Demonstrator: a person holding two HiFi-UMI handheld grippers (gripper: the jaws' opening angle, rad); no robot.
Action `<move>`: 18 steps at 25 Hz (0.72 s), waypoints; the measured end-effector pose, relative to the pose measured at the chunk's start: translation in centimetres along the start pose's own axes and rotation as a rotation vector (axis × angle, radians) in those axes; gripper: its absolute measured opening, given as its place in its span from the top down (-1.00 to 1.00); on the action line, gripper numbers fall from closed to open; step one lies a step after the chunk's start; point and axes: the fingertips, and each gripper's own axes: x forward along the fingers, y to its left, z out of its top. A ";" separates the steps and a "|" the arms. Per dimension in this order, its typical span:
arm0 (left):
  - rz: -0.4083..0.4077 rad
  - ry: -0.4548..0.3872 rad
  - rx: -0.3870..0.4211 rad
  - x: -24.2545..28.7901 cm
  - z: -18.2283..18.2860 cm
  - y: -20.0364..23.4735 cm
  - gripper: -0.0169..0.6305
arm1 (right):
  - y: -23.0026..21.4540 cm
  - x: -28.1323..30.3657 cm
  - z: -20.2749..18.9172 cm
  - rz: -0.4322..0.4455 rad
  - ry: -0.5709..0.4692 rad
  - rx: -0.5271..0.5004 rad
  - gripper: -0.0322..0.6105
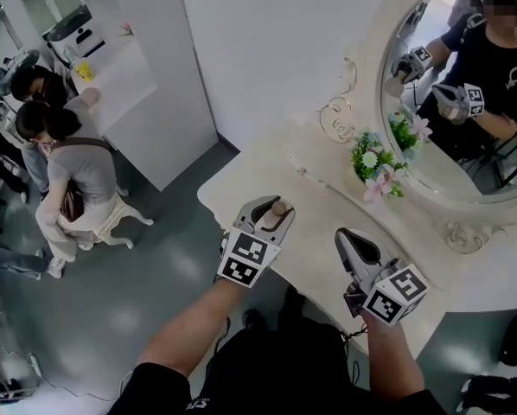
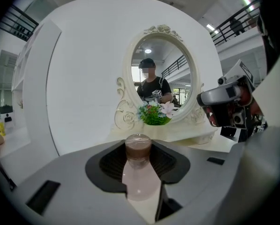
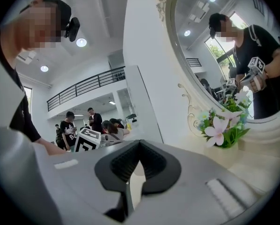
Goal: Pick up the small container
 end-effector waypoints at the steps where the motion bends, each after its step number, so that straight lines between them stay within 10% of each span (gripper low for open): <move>1: -0.002 -0.007 0.001 -0.8 0.4 0.0 0.50 | 0.6 -0.2 0.2 -0.004 -0.003 -0.011 0.87; 18: 0.038 -0.016 -0.011 -8.9 3.2 -2.5 0.50 | 2.4 -7.7 2.5 -0.051 -0.097 -0.065 0.87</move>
